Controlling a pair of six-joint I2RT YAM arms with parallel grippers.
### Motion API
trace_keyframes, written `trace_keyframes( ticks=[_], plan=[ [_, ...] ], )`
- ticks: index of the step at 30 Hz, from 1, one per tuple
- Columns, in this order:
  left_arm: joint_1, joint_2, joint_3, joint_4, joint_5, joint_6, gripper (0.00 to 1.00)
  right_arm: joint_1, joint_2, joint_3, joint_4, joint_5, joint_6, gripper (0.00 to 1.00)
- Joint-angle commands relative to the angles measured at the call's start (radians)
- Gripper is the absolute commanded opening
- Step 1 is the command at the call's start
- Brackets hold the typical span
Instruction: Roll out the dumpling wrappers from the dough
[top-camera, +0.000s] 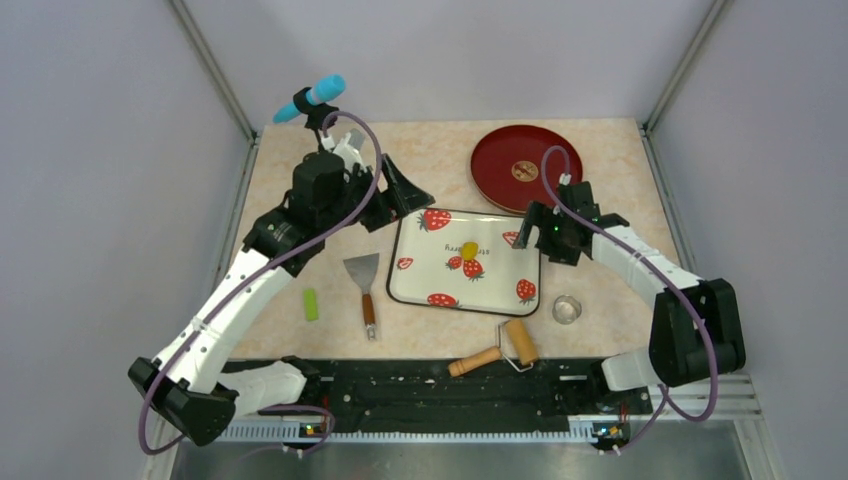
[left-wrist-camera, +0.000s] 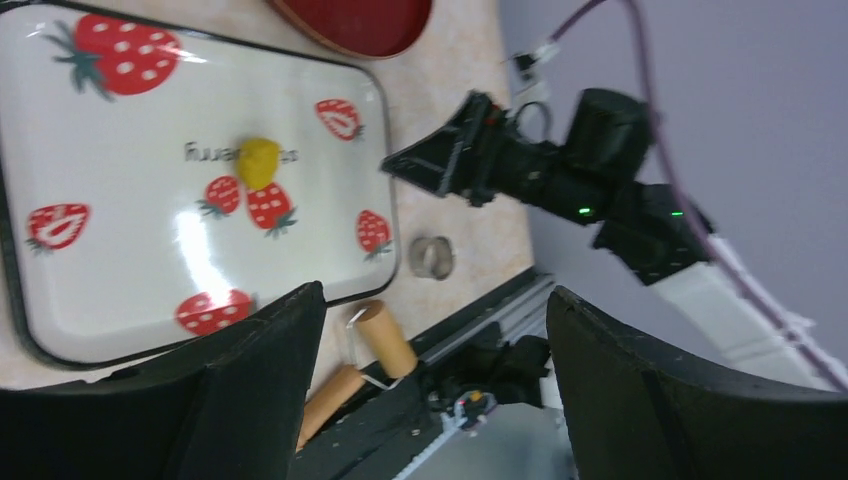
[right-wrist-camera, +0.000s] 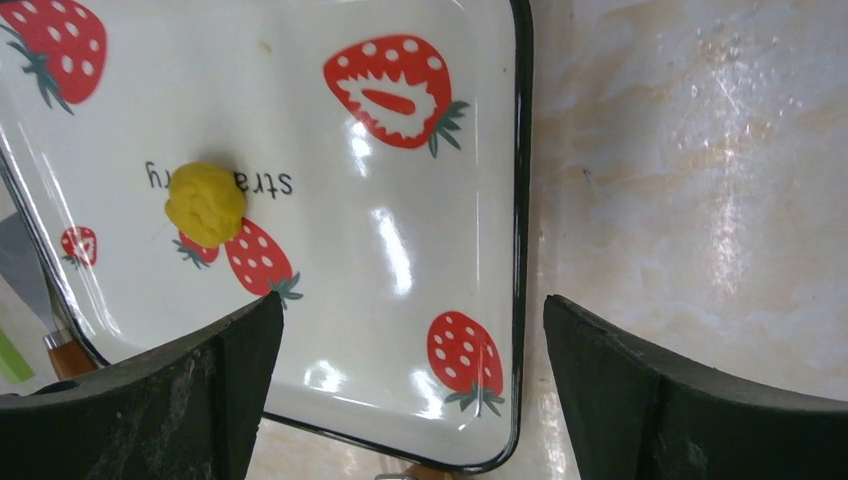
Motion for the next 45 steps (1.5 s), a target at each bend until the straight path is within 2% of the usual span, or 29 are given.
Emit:
trace_keyframes(
  ticks=[1,5,8,11,15,34,37,40,45],
  plan=[
    [-0.005,0.005,0.112,0.097,0.106,-0.189,0.85,0.012,-0.056,-0.020,-0.007,0.015,-0.003,0.99],
    [-0.007,-0.016,0.129,0.203,0.106,-0.327,0.86,0.011,-0.073,-0.028,-0.011,0.019,-0.005,0.99],
    [-0.012,-0.046,0.146,0.243,0.078,-0.371,0.86,0.012,-0.083,-0.026,-0.014,0.023,-0.005,0.99],
    [-0.012,-0.064,0.180,0.235,0.044,-0.377,0.87,0.012,-0.084,-0.013,-0.019,0.020,-0.001,0.99],
    [-0.017,-0.064,0.214,0.233,0.069,-0.386,0.88,0.012,-0.090,-0.005,-0.022,0.014,0.005,0.99],
    [-0.038,-0.099,0.185,0.263,0.098,-0.376,0.89,0.012,-0.060,-0.023,-0.008,0.008,0.012,0.99],
    [-0.038,-0.120,0.118,0.317,0.116,-0.378,0.90,0.012,-0.059,-0.018,-0.005,0.007,0.012,0.99],
    [-0.036,-0.164,0.004,0.336,0.071,-0.362,0.92,0.012,-0.061,-0.012,-0.003,0.008,0.014,0.99],
    [-0.027,-0.202,-0.130,0.264,0.015,-0.213,0.94,0.011,-0.067,-0.014,-0.005,0.005,0.014,0.99]
  ],
)
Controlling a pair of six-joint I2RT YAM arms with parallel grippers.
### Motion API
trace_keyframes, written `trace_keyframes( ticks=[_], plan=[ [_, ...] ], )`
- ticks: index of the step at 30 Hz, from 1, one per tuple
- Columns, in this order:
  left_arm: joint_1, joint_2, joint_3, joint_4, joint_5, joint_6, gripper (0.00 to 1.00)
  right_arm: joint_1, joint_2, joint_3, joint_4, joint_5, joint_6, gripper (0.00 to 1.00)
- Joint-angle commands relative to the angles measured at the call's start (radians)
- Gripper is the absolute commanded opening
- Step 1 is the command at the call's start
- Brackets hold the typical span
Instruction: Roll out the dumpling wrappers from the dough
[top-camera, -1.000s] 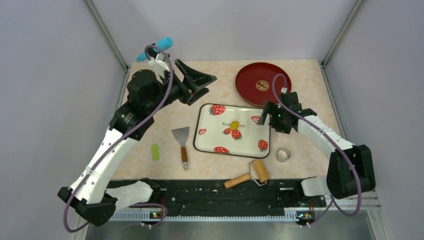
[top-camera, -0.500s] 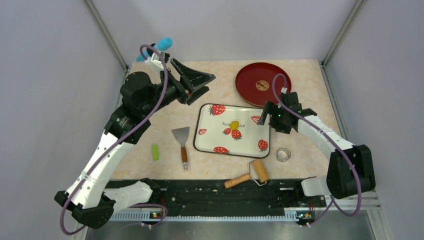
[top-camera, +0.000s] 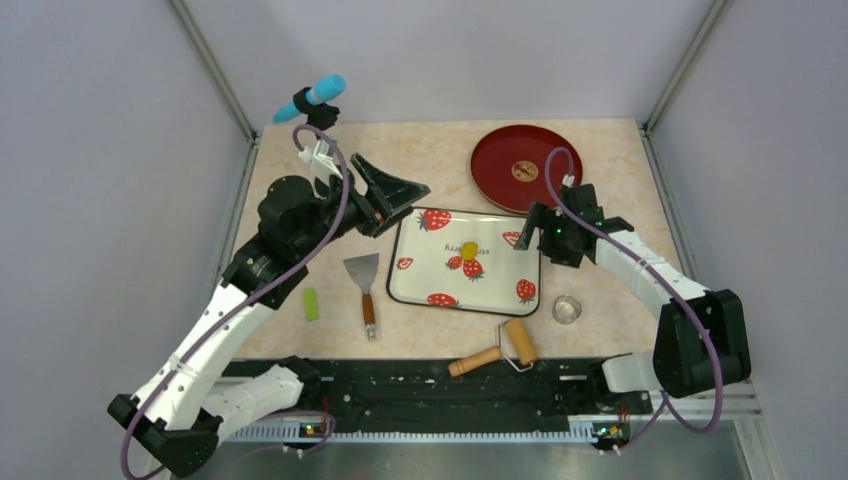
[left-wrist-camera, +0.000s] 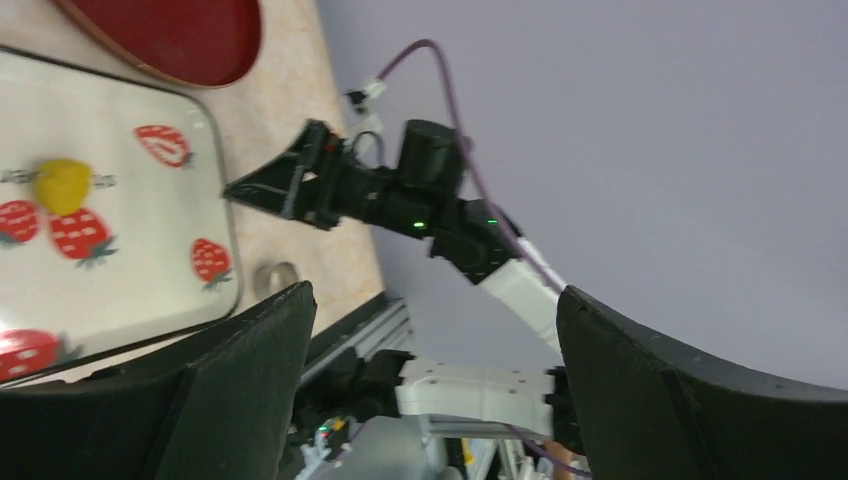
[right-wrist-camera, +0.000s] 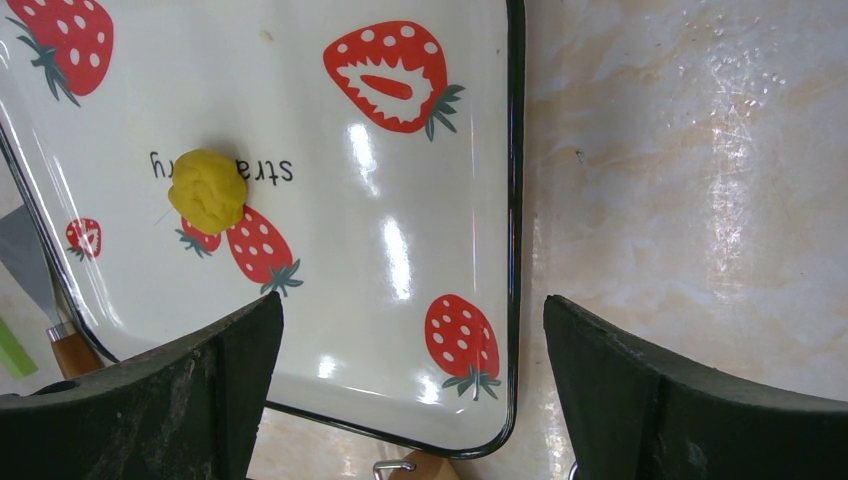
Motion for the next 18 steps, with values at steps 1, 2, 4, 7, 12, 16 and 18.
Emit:
trace_keyframes(
  ticks=[1,2,4,7,12,16,18],
  plan=[
    [0.008,-0.029,-0.097,-0.024,-0.054,0.161,0.94,0.012,-0.014,0.017,0.018,-0.002,0.008,0.99],
    [0.013,-0.032,-0.116,-0.036,-0.065,0.198,0.94,0.012,-0.014,0.016,0.020,-0.005,0.008,0.99],
    [0.017,-0.031,-0.140,-0.066,-0.094,0.273,0.95,0.012,-0.011,0.013,0.020,-0.013,0.008,0.99],
    [0.030,0.003,-0.139,-0.138,-0.146,0.376,0.97,0.012,-0.007,0.008,0.024,-0.035,0.008,0.99],
    [0.067,0.152,-0.084,-0.256,-0.168,0.496,0.97,0.012,0.011,-0.005,0.031,-0.052,0.003,0.99],
    [0.116,0.257,-0.106,-0.271,-0.149,0.525,0.97,0.012,0.046,-0.014,0.020,-0.029,-0.004,0.99],
    [0.158,0.306,-0.141,-0.260,-0.125,0.532,0.96,0.011,0.074,-0.010,-0.003,0.001,-0.007,0.99]
  ],
)
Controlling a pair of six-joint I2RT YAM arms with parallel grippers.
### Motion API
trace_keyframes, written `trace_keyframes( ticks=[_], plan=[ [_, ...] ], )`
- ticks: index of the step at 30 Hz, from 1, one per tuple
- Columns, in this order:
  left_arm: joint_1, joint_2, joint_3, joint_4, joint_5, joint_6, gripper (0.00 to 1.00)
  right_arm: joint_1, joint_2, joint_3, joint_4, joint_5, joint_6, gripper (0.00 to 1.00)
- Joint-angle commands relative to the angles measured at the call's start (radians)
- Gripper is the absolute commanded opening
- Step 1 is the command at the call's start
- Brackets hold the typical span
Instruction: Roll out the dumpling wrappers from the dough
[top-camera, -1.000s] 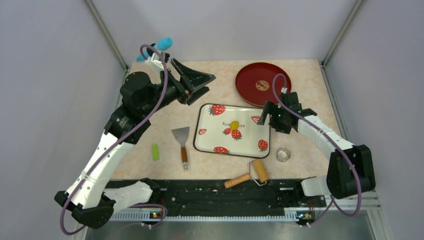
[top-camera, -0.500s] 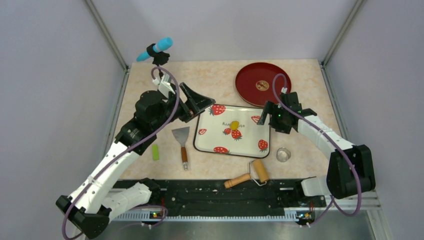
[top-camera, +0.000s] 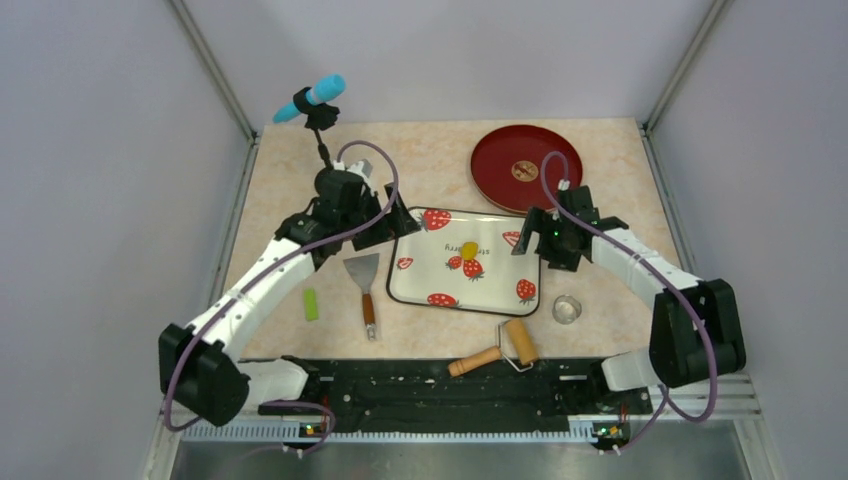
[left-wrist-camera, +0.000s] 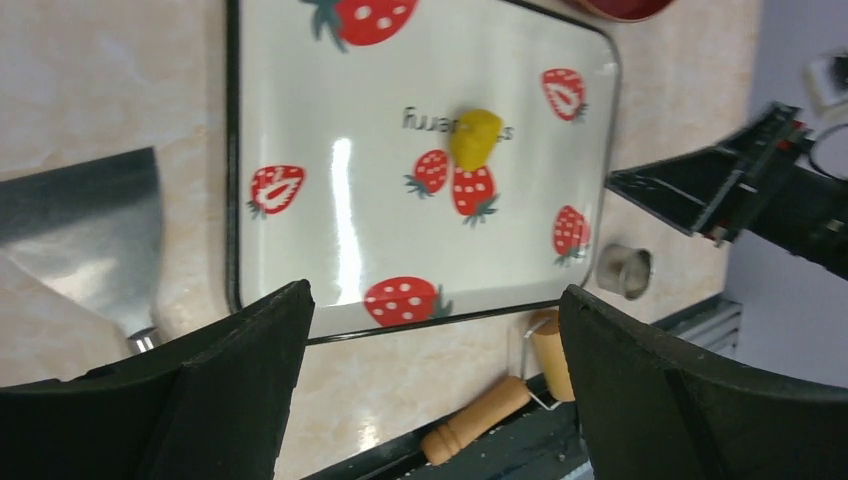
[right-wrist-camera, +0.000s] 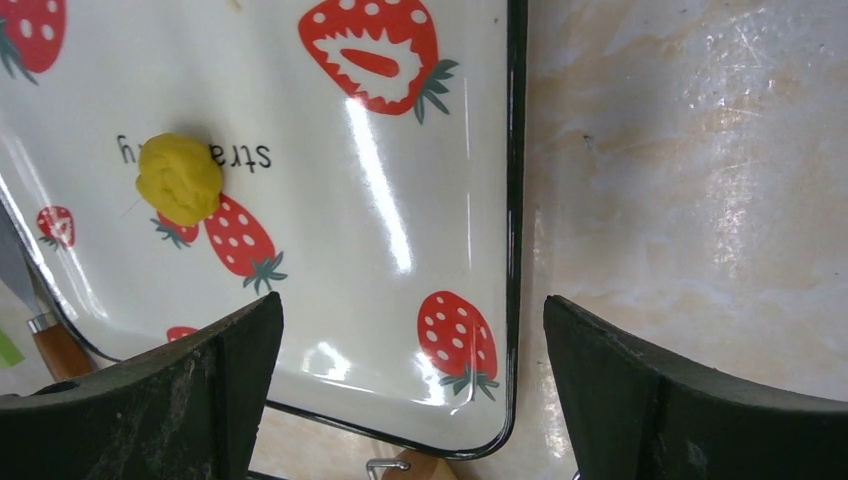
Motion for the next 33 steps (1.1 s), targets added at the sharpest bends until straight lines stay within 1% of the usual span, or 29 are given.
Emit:
trace_keyframes(
  ticks=[1,4,6,9,12,14,18,21,28,30,33],
  plan=[
    [0.085,0.084,-0.040,-0.023,0.040,0.072,0.96,0.011,0.061,0.000,-0.016,0.048,-0.010,0.99],
    [0.170,0.149,-0.090,-0.011,0.141,0.089,0.94,0.012,0.110,0.002,-0.029,0.048,-0.018,0.99],
    [0.188,0.190,-0.115,0.006,0.169,0.114,0.91,0.012,0.138,0.001,-0.026,0.038,-0.020,0.99],
    [0.187,0.241,-0.145,0.038,0.209,0.134,0.86,0.012,0.165,-0.002,-0.013,0.022,-0.019,0.99],
    [0.187,0.277,-0.181,0.068,0.214,0.131,0.83,0.011,0.178,-0.010,0.006,-0.008,-0.017,0.99],
    [0.188,0.297,-0.205,0.094,0.228,0.121,0.82,0.012,0.186,-0.010,0.013,-0.029,-0.016,0.99],
    [0.181,0.328,-0.266,0.188,0.303,0.075,0.77,0.012,0.209,0.002,0.013,-0.045,-0.022,0.99],
    [0.165,0.345,-0.297,0.223,0.319,0.056,0.76,0.012,0.228,0.012,0.013,-0.059,-0.024,0.99],
    [0.112,0.335,-0.360,0.291,0.327,0.002,0.69,0.013,0.250,0.047,0.020,-0.088,-0.025,0.99],
    [0.101,0.329,-0.374,0.304,0.325,-0.012,0.66,0.014,0.260,0.059,0.020,-0.095,-0.025,0.99],
    [0.096,0.317,-0.390,0.311,0.318,-0.027,0.65,0.021,0.273,0.079,0.018,-0.095,-0.027,0.99]
  ],
)
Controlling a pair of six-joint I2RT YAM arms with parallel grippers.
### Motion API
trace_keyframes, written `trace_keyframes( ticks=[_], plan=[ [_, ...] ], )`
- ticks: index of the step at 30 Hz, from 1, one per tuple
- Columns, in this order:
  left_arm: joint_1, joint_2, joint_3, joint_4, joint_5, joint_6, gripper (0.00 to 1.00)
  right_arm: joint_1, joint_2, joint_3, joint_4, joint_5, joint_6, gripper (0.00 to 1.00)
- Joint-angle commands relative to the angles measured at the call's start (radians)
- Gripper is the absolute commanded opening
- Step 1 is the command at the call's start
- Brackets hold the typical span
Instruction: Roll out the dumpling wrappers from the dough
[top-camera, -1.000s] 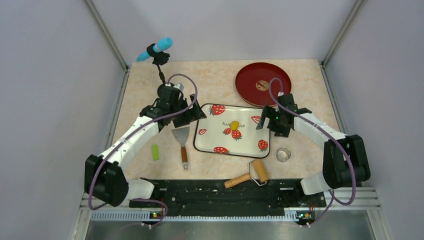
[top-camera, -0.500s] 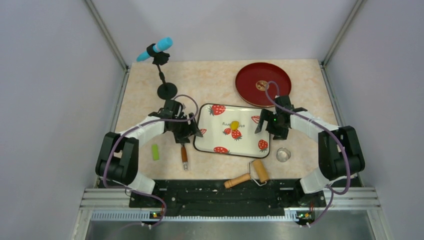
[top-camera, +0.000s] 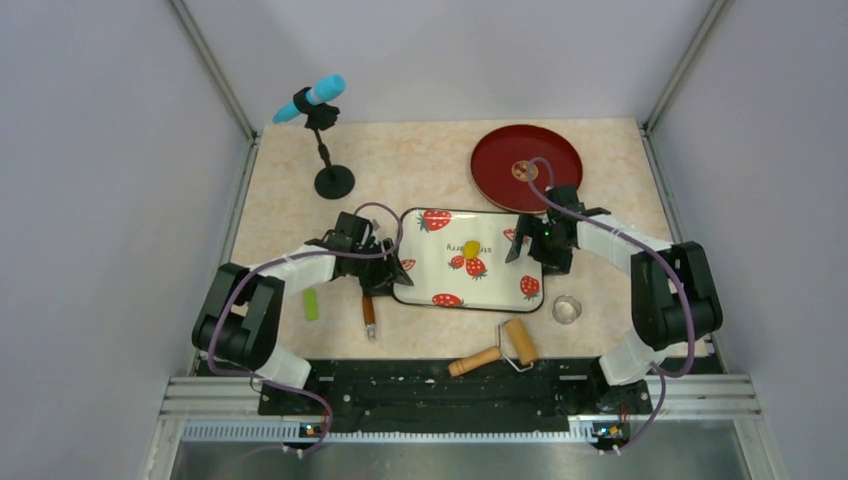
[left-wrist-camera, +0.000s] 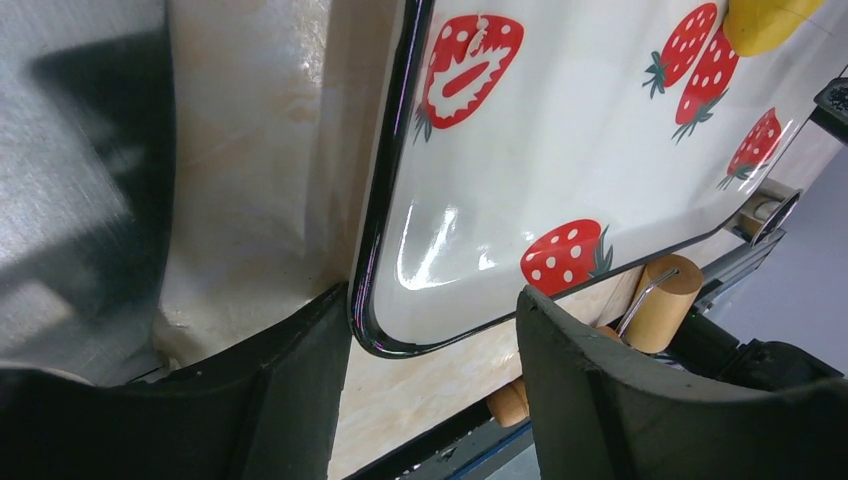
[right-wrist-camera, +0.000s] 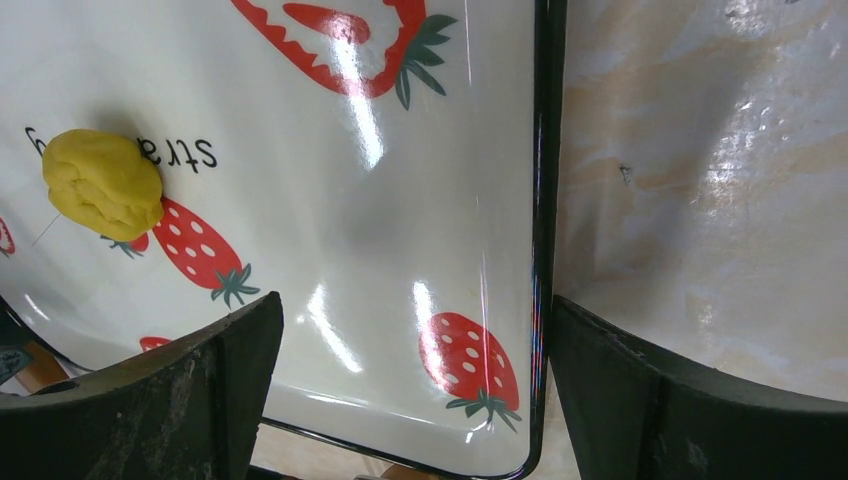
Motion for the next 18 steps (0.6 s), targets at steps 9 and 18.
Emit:
trace_keyframes(
  ticks=[9,18],
  plan=[
    [-0.038,-0.070,-0.039,-0.019,-0.062,-0.028,0.73,0.024,0.062,0.043,0.012,0.017,0.002,0.99],
    [-0.164,-0.290,0.005,-0.260,-0.328,-0.012,0.83,0.024,-0.052,0.017,-0.076,0.231,-0.015,0.99]
  ],
)
